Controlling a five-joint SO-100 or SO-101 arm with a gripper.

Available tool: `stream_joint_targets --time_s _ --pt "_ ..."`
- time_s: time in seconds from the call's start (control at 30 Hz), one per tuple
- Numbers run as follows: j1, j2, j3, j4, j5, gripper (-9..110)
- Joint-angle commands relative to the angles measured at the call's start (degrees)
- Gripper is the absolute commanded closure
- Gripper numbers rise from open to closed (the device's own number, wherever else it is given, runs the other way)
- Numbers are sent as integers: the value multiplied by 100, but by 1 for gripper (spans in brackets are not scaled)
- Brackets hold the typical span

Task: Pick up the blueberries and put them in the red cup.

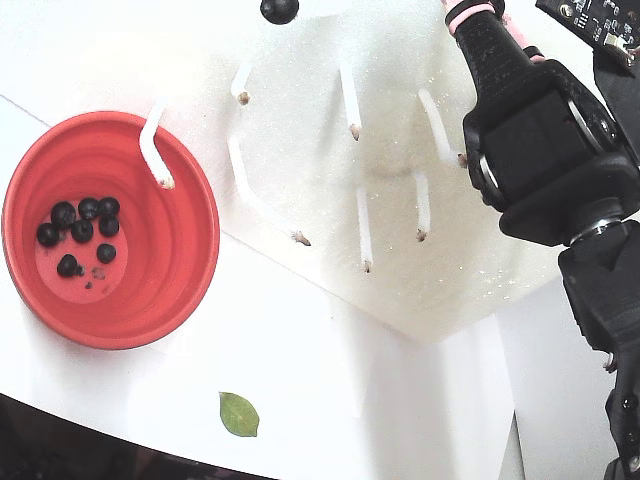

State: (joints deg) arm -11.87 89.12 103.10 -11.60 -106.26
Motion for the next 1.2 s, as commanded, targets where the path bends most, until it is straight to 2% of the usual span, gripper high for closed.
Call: stream_joint_targets --time_s 0.0,1.17 --pt "-123 185 -809 -229 26 89" --pt "-167 1494 431 -62 53 91"
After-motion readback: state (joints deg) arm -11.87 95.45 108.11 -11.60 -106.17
